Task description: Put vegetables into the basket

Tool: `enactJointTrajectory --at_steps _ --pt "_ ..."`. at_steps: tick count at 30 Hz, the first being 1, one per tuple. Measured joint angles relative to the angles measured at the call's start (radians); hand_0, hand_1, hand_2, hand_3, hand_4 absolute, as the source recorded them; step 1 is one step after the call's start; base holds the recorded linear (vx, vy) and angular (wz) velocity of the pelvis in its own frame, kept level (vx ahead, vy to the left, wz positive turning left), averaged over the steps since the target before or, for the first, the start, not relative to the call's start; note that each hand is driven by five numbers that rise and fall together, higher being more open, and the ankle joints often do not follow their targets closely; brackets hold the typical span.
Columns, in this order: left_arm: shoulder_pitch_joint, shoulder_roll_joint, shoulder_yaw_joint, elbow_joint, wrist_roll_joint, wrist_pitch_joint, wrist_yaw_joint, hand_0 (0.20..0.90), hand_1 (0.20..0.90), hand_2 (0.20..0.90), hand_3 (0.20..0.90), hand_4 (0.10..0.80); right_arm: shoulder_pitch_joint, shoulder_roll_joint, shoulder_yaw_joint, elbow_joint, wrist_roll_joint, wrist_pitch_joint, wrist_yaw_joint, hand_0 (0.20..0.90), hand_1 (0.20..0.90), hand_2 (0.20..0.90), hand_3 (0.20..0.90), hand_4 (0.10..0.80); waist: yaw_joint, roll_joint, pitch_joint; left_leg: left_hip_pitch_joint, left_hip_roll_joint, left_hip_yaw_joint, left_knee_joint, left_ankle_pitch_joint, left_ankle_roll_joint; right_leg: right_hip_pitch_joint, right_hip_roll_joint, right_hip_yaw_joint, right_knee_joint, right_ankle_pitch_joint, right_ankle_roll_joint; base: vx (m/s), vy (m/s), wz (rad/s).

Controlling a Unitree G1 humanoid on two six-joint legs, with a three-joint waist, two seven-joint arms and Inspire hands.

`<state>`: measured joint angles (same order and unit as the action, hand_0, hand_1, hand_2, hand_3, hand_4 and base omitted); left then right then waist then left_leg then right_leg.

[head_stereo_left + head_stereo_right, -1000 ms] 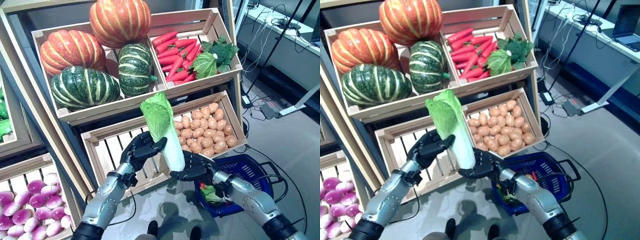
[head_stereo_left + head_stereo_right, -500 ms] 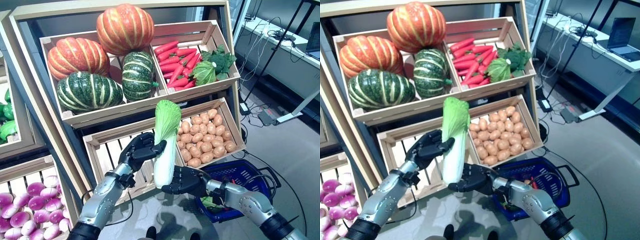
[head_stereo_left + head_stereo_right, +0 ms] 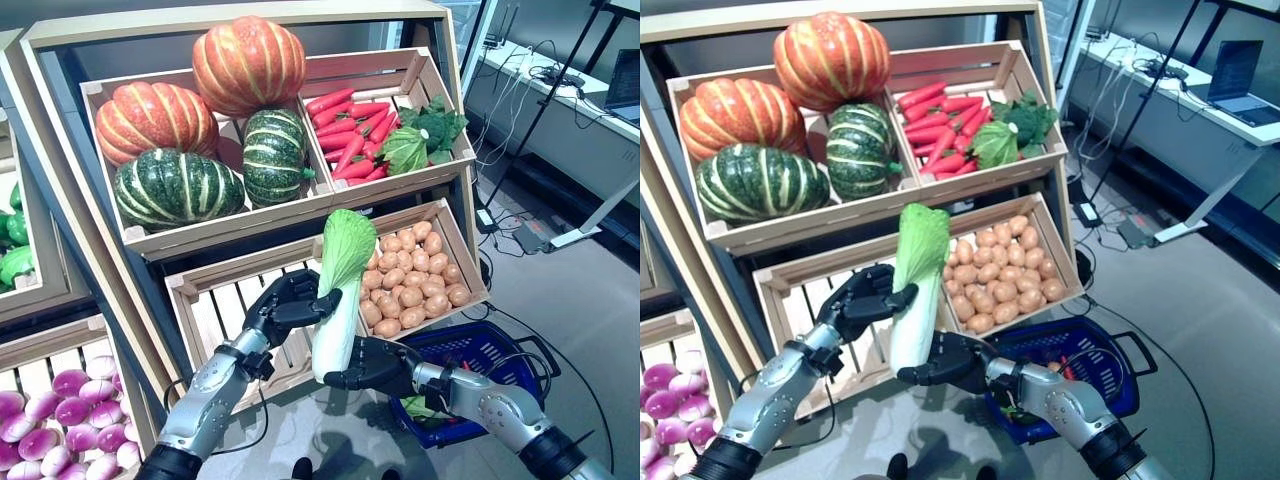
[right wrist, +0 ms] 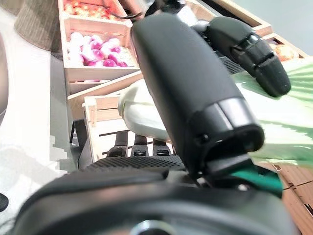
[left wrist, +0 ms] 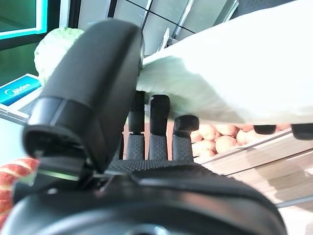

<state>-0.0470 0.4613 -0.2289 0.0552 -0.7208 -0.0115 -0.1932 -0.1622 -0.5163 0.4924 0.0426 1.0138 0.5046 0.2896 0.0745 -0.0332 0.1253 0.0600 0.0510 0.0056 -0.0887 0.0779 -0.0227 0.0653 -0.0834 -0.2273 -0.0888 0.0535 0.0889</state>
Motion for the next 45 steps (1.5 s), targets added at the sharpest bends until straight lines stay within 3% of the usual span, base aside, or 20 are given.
enactJointTrajectory --at_steps 8,9,10,11,30,32,38,45 --pt "-0.001 0.009 0.002 0.000 0.000 -0.027 0.005 0.300 0.300 0.300 0.300 0.400 0.004 0.037 -0.001 0.006 0.143 -0.001 -0.100 0.900 0.900 0.900 0.900 0.800 -0.001 0.005 -0.003 0.000 0.000 0.002 0.000 0.000 0.000 -0.001 0.000 0.002 0.000 0.000 0.000 0.000 0.000 0.00" --pt "-0.001 0.009 0.001 0.000 0.000 -0.028 0.007 0.300 0.300 0.300 0.300 0.400 0.004 0.043 -0.001 0.007 0.160 -0.001 -0.118 0.787 0.787 0.787 0.787 0.725 -0.001 0.006 -0.003 0.000 0.000 0.002 0.000 0.000 0.000 -0.001 0.000 0.002 0.000 0.000 0.000 0.000 0.000 0.00" --pt "-0.002 0.009 0.001 0.000 0.000 -0.029 0.008 0.300 0.300 0.300 0.300 0.400 0.004 0.048 -0.001 0.009 0.178 -0.001 -0.130 0.493 0.493 0.493 0.493 0.529 -0.001 0.006 -0.004 0.000 0.000 0.002 0.000 0.000 0.000 -0.001 0.000 0.002 0.000 0.000 0.000 0.000 0.000 0.00" --pt "-0.002 0.009 0.001 0.000 0.000 -0.030 0.009 0.300 0.300 0.300 0.300 0.400 0.005 0.055 -0.001 0.010 0.194 -0.001 -0.149 0.300 0.300 0.300 0.300 0.400 -0.001 0.007 -0.004 0.000 0.000 0.002 0.000 0.000 0.000 -0.001 0.000 0.002 0.000 0.000 0.000 0.000 0.000 0.00" --pt "-0.031 0.004 -0.010 -0.001 0.000 -0.049 0.032 0.300 0.300 0.300 0.300 0.400 0.014 0.102 0.005 0.031 0.289 -0.019 -0.204 0.300 0.300 0.300 0.300 0.400 -0.002 0.012 -0.007 -0.001 0.000 0.003 0.000 -0.001 0.001 -0.003 0.000 0.003 0.000 0.000 0.000 0.000 0.000 0.00" --pt "-0.033 0.004 -0.011 -0.001 0.000 -0.049 0.036 0.900 0.900 0.900 0.900 0.800 0.014 0.102 0.005 0.031 0.289 -0.022 -0.204 0.300 0.300 0.300 0.300 0.400 -0.002 0.013 -0.008 -0.001 0.000 0.003 0.000 -0.001 0.001 -0.003 0.000 0.003 0.000 0.000 0.000 0.000 0.000 0.00" --pt "-0.036 0.001 -0.002 -0.001 -0.031 -0.050 0.035 0.900 0.900 0.900 0.900 0.800 0.021 0.099 -0.001 0.031 0.292 -0.094 -0.204 0.300 0.300 0.300 0.300 0.400 -0.002 0.013 -0.008 -0.001 0.000 0.003 0.000 -0.001 0.001 -0.003 0.000 0.003 0.000 0.000 0.000 0.000 0.000 0.00" --pt "-0.035 -0.006 -0.022 -0.015 -0.061 -0.040 -0.027 0.900 0.900 0.900 0.900 0.800 0.045 0.105 -0.119 0.025 0.299 -0.232 -0.204 0.300 0.300 0.300 0.300 0.400 -0.008 0.014 -0.008 -0.003 0.000 0.008 0.000 -0.002 0.001 -0.008 0.000 0.008 0.000 0.000 0.000 -0.003 0.004 -0.02"
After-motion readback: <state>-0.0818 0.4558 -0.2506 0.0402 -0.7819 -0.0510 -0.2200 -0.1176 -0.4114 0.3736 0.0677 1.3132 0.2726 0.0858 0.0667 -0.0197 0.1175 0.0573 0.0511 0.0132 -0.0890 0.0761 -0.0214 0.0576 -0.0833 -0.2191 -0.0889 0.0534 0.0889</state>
